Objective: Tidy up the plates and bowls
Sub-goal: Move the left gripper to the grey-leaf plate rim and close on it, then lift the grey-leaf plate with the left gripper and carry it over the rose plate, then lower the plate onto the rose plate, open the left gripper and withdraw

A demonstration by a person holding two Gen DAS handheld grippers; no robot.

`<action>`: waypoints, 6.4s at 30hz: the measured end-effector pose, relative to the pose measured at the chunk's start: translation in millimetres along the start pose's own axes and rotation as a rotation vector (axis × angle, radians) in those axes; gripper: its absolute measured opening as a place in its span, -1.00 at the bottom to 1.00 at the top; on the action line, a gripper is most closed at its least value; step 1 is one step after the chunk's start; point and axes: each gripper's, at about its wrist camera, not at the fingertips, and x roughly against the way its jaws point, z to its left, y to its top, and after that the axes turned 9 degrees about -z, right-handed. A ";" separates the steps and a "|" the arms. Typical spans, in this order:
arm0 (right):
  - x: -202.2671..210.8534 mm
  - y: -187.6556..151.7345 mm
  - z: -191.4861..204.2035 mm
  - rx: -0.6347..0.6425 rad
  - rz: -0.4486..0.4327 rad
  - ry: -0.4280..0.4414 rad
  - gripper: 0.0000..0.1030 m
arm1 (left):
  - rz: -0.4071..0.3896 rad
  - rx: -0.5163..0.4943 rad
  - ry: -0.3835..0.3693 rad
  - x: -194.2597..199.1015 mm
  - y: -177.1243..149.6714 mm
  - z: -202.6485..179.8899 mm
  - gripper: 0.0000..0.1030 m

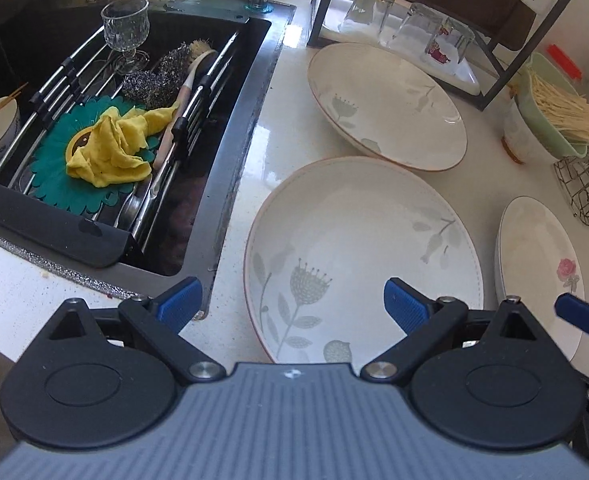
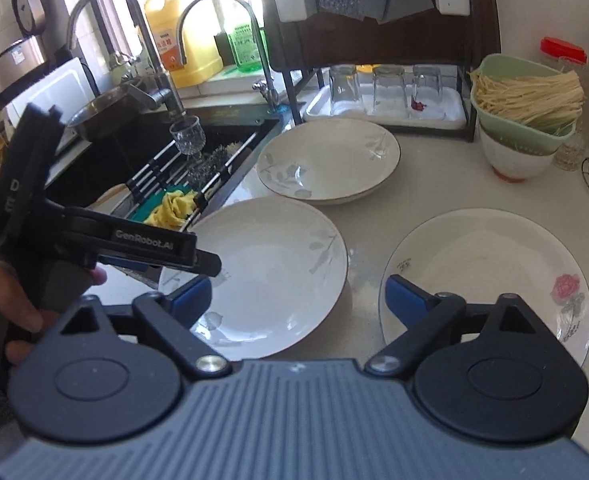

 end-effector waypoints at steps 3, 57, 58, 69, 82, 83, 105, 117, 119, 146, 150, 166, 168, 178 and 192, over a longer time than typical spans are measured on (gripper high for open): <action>-15.7 -1.3 0.0 -0.081 0.084 -0.018 0.42 | 0.037 0.020 -0.034 -11.1 7.2 13.3 0.90; -9.0 10.1 -51.8 -0.396 0.068 -0.113 -0.50 | 0.110 -0.054 -0.376 4.7 49.3 -25.7 -0.04; -5.2 9.3 -56.8 -0.390 0.067 -0.108 -0.50 | 0.109 -0.058 -0.376 4.7 47.6 -31.4 -0.04; 8.2 8.5 -123.0 -0.434 0.076 -0.131 -0.50 | 0.095 -0.041 -0.385 -9.6 43.5 -101.9 -0.02; -6.0 -7.2 -176.8 -0.478 0.176 -0.107 -0.50 | 0.179 -0.157 -0.253 -37.4 44.2 -165.4 -0.02; -7.9 -8.8 -178.2 -0.474 0.189 -0.107 -0.50 | 0.181 -0.162 -0.248 -38.0 44.8 -167.9 -0.02; -11.0 -12.9 -201.8 -0.428 0.247 -0.124 -0.48 | 0.228 -0.252 -0.101 -49.1 36.0 -214.2 0.01; 0.3 -8.1 -216.7 -0.462 0.201 -0.189 -0.48 | 0.197 -0.264 -0.129 -39.3 37.9 -226.4 0.03; 4.8 -5.6 -216.9 -0.467 0.180 -0.199 -0.48 | 0.178 -0.266 -0.143 -33.9 40.6 -229.4 0.03; 100.4 58.1 -143.3 -0.259 -0.182 -0.321 -0.48 | -0.119 -0.319 -0.325 87.6 67.0 -210.0 0.07; 116.3 53.7 -123.3 -0.290 -0.221 -0.347 -0.48 | -0.122 -0.354 -0.356 101.2 59.5 -200.7 0.07; 165.2 33.8 -92.2 -0.308 -0.292 -0.355 -0.48 | -0.142 -0.375 -0.338 143.4 10.8 -197.0 0.08; 172.5 31.6 -91.5 -0.291 -0.291 -0.340 -0.48 | -0.147 -0.365 -0.335 148.6 4.9 -202.6 0.07; 198.3 17.3 -101.0 -0.222 -0.276 -0.275 -0.48 | -0.198 -0.298 -0.286 172.7 -24.6 -223.6 0.08; 222.2 -14.7 -112.0 -0.175 -0.208 -0.180 -0.48 | -0.201 -0.216 -0.200 196.3 -70.4 -220.9 0.08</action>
